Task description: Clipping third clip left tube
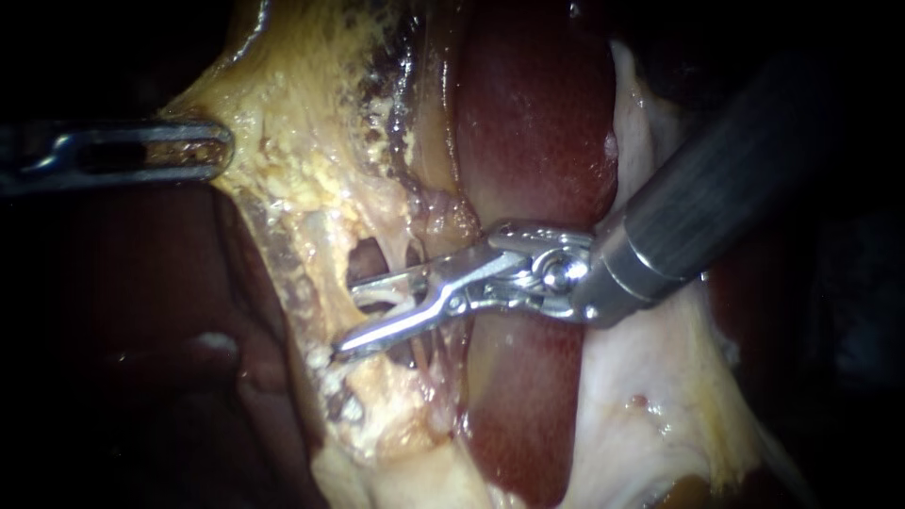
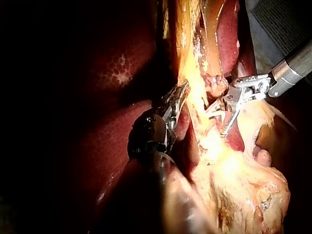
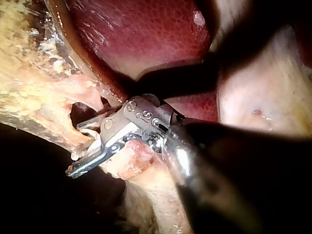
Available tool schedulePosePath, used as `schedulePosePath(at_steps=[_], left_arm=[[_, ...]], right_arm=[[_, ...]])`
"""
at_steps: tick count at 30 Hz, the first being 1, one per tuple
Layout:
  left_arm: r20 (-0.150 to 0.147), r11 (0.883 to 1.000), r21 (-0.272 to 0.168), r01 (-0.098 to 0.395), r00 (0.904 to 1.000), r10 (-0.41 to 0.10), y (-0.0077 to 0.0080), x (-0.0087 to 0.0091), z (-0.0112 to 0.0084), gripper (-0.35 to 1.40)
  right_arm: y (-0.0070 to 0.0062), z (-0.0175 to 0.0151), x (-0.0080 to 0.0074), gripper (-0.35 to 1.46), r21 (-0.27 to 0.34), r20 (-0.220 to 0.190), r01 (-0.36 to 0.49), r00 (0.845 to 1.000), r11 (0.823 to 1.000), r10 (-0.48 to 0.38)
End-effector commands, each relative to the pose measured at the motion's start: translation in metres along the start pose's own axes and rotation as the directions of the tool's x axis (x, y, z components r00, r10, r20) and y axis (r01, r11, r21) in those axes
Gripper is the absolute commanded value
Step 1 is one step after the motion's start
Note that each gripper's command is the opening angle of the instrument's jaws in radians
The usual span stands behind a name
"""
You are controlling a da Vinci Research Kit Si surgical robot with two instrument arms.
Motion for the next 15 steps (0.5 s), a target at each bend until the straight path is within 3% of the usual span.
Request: schedulePosePath(at_steps=[1,15], left_arm=[[0.0,1.0,0.001,0.0,1.0,0.0,0.0,0.0,0.0,-0.35],[-0.001,1.0,0.001,0.0,1.0,0.0,0.0005,-0.0003,-0.0002,-0.35]], right_arm=[[-0.0002,0.0002,0.0,0.56,0.009,-0.002,-0.005,1.0,1.0,0.005],[-0.0019,-0.0002,0.0004,0.55,0.081,-0.007,-0.029,1.0,0.996,0.029]])
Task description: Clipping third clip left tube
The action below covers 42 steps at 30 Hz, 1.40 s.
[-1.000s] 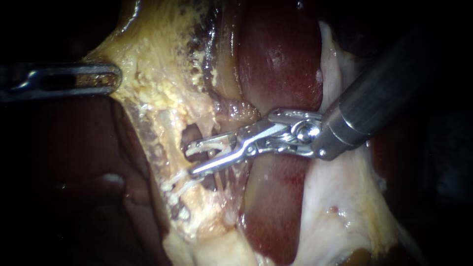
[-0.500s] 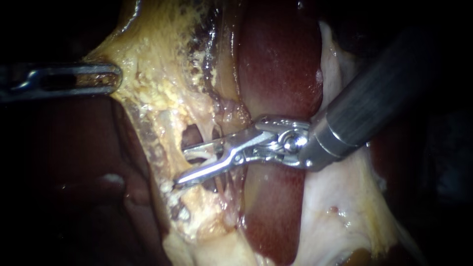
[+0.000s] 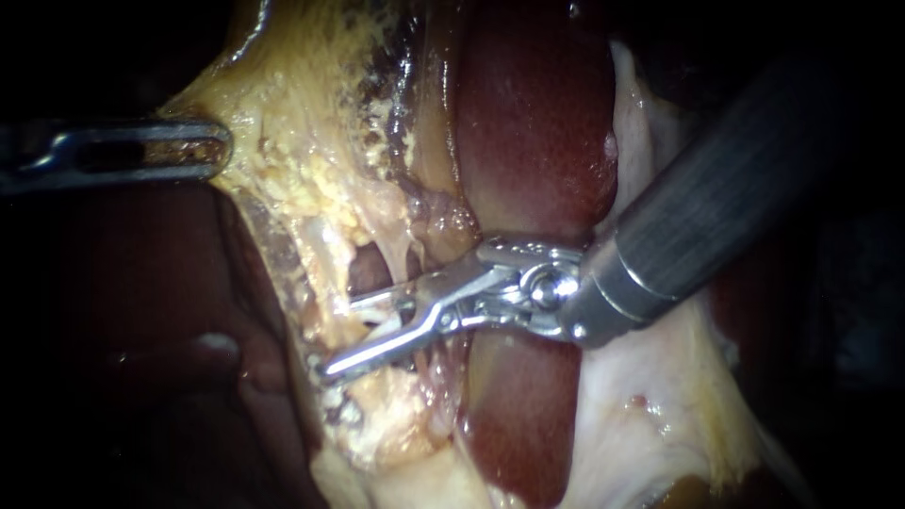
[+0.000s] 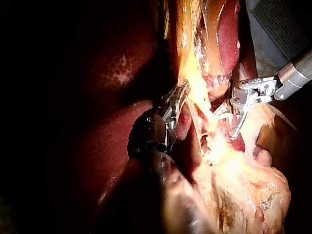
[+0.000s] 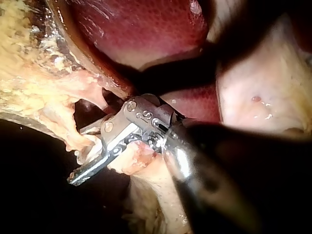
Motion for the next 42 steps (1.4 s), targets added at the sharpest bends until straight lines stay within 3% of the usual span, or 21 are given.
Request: schedulePosePath(at_steps=[1,7,12,19,27,35,42], left_arm=[[0.001,1.0,-0.001,0.0,1.0,0.0,0.0001,0.0,0.0,-0.35],[0.002,1.0,-0.003,-0.001,1.0,0.001,0.0006,-0.0001,0.0001,-0.35],[0.002,1.0,-0.004,0.0,1.0,0.0,0.0005,-0.0001,0.0003,-0.35],[0.004,1.0,-0.006,0.001,1.0,-0.001,0.0003,-0.0002,0.0005,-0.35],[0.004,1.0,-0.007,0.001,1.0,-0.001,0.0,-0.0002,0.0006,-0.35],[0.005,1.0,-0.007,0.002,1.0,-0.002,0.0,-0.0001,0.0007,-0.35],[0.005,1.0,-0.008,0.002,1.0,-0.002,-0.0002,-0.0001,0.0006,-0.35]], right_arm=[[0.0,-0.0002,0.0001,0.55,0.005,-0.001,-0.001,1.0,1.0,0.001],[-0.0002,-0.0002,-0.0001,0.54,0.02,0.003,-0.03,1.0,0.999,0.029],[0.0,0.0018,-0.0006,0.53,0.046,0.002,-0.044,0.999,0.998,0.044],[0.0004,0.0061,-0.0002,0.53,0.108,-0.033,-0.04,0.999,0.993,0.043],[0.0003,0.0071,0.0002,0.53,0.117,-0.063,-0.035,0.997,0.992,0.043],[0.0014,0.007,0.0006,0.53,0.132,-0.126,-0.049,0.99,0.99,0.065],[0.003,0.0065,0.0016,0.53,0.075,-0.191,-0.065,0.979,0.995,0.078]])
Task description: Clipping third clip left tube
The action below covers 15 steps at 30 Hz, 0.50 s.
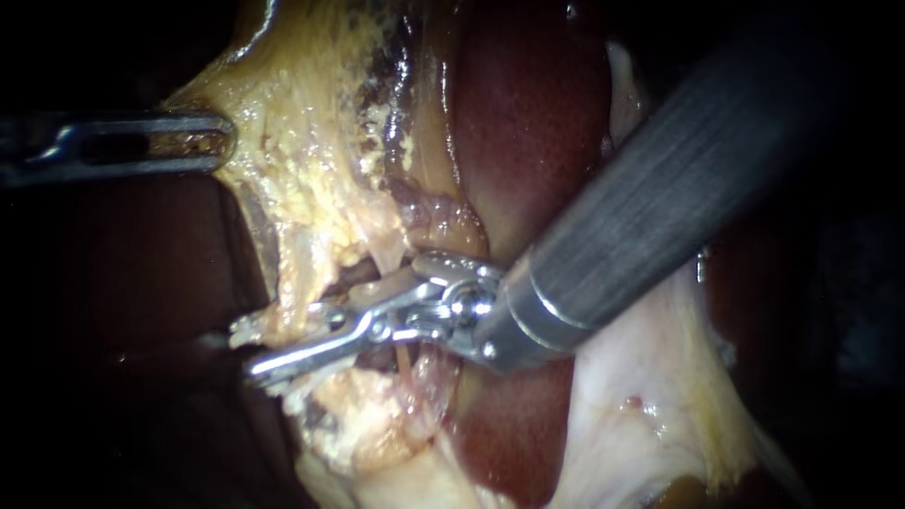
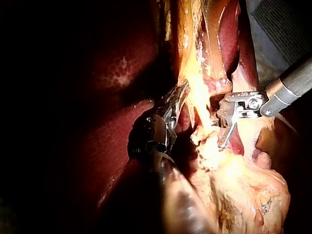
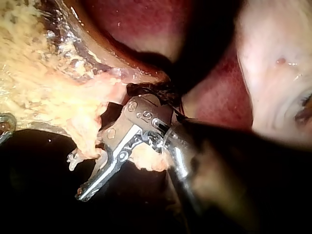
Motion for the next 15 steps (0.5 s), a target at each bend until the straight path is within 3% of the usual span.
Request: schedulePosePath(at_steps=[1,7,15], left_arm=[[0.0,1.0,0.0,0.0,1.0,0.0,-0.0001,-0.0001,-0.0001,-0.35],[0.0,1.0,-0.001,0.0,1.0,0.0,-0.0002,-0.0001,-0.0001,-0.35],[0.003,1.0,0.001,0.001,1.0,-0.001,-0.0002,0.0,-0.0001,-0.35]], right_arm=[[0.0001,-0.0001,0.0002,0.53,-0.01,-0.009,0.0,1.0,1.0,0.0],[0.0005,-0.0013,0.002,0.52,-0.062,-0.062,-0.011,0.998,0.998,0.007],[-0.0005,-0.003,0.0043,0.5,-0.104,-0.102,-0.031,0.995,0.994,0.021]])
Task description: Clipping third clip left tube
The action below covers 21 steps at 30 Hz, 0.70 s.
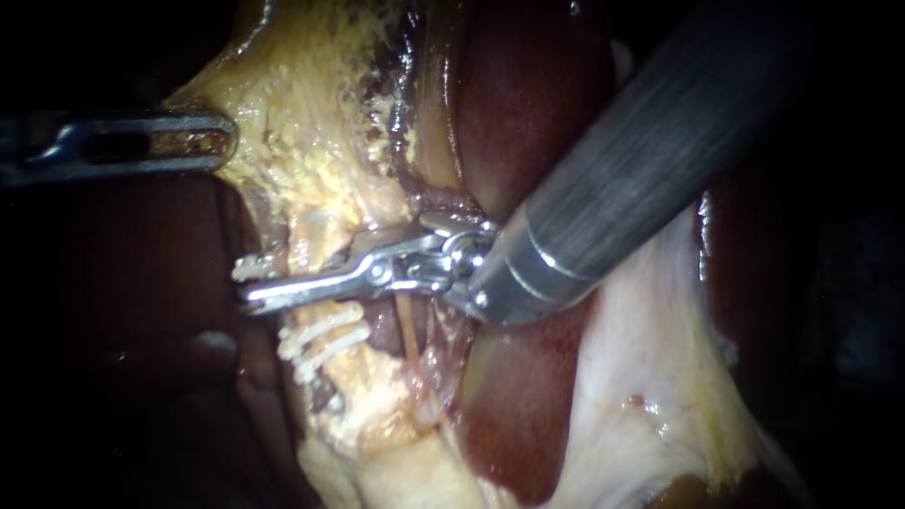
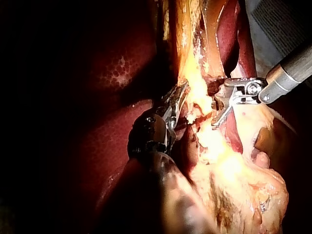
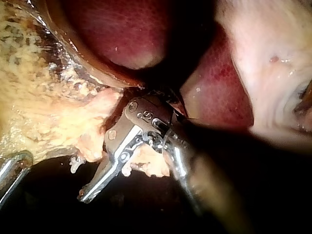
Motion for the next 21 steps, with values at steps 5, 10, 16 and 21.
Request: schedulePosePath(at_steps=[5,10,16,21], left_arm=[[0.0,1.0,0.001,0.0,1.0,0.0,0.0,0.0,0.0,-0.35],[0.0,1.0,0.001,0.0,1.0,0.0,0.0,0.0,0.0,-0.35],[0.0,1.0,0.001,0.0,1.0,0.0,-0.0001,0.0,0.0,-0.35],[0.0,1.0,0.001,0.0,1.0,0.0,-0.0001,0.0,0.0,-0.35]], right_arm=[[0.0001,-0.0002,0.0001,0.48,-0.004,-0.003,-0.001,1.0,1.0,0.001],[0.0004,-0.0003,0.0001,0.44,-0.007,-0.004,-0.001,1.0,1.0,0.0],[0.0009,-0.001,-0.0003,-0.35,-0.008,0.001,0.007,1.0,1.0,-0.007],[0.0014,-0.0014,-0.0006,-0.35,0.002,0.016,0.014,1.0,1.0,-0.014]])
